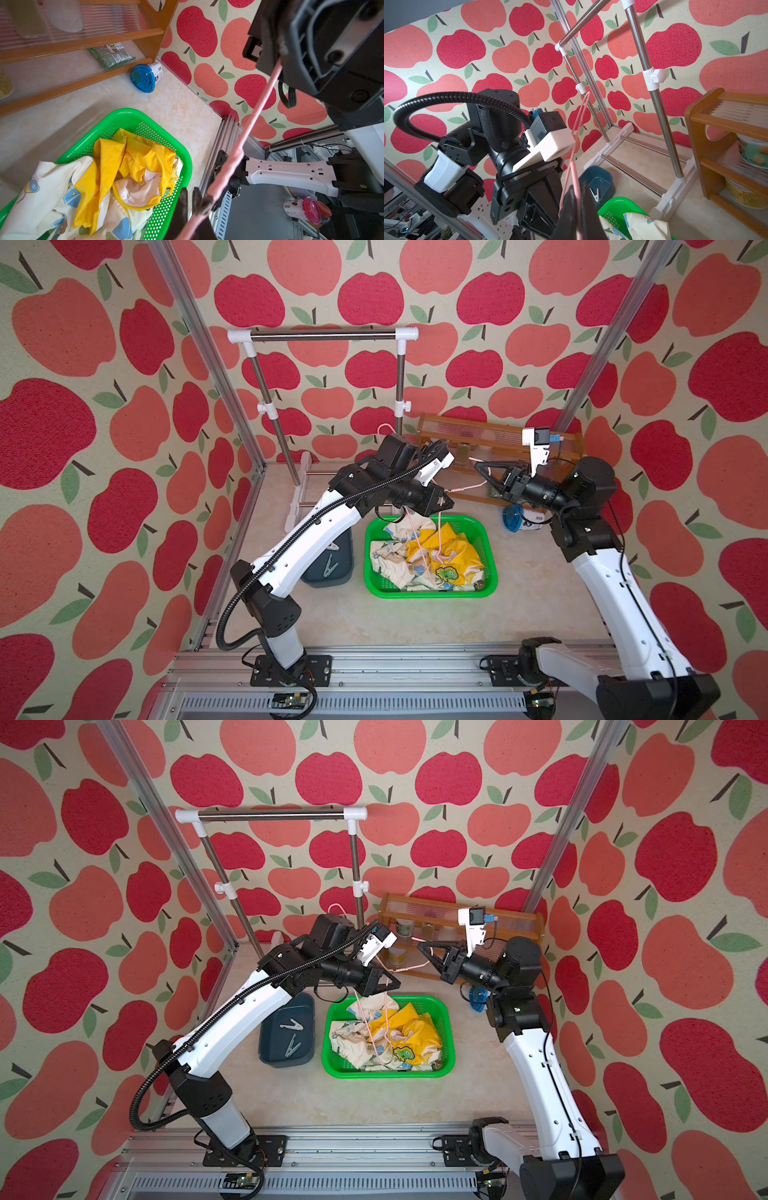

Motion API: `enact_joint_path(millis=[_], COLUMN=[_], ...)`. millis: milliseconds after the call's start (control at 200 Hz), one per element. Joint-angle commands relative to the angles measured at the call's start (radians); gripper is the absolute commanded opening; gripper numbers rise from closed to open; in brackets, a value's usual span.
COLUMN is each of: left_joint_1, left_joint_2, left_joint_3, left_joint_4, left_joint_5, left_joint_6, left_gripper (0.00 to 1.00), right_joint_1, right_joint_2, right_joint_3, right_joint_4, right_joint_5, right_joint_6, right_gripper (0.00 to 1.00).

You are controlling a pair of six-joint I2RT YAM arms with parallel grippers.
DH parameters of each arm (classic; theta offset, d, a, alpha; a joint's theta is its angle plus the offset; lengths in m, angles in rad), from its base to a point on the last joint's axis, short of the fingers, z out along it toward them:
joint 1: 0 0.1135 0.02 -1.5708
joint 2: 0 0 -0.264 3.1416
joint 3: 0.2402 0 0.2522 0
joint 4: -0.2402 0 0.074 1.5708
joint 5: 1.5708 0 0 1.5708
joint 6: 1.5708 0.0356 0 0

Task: Remove the clothespins securing jackets to the hanger
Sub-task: Place the hanger at the clothesline.

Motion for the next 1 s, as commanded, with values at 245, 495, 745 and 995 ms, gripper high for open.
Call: enact_joint_path(millis=[245, 495, 745, 995], left_joint_1=[-0.035, -0.168, -0.338, -0.411], left_joint_2=[-0.025, -0.117, -0.159, -0.041], left_joint_3=[0.044, -0.023, -0.201, -0.197], left_joint_4=[0.064, 0.033, 0.083, -0.114], left_joint_5=[-0.175, -0.672, -1.142, -1.444], left_joint_6=[0.019, 0.052, -0.02, -0.278], left_gripper=[0.91, 1.0, 0.92, 0.89], right_joint_1=[0.005, 0.055, 0.229, 0.378], right_joint_2=[-0.036, -0.025, 0.07, 0.163], right_joint_3=[0.001, 0.05, 0.221, 0.345], right_joint_4=[-0.041, -0.066, -0.177, -0.273], right_joint_5=[0.152, 0.474, 0.779, 1.055], right_joint_6=[-0.043, -0.002, -0.048, -0.057], right_gripper=[0.0, 0.0, 0.0, 0.0])
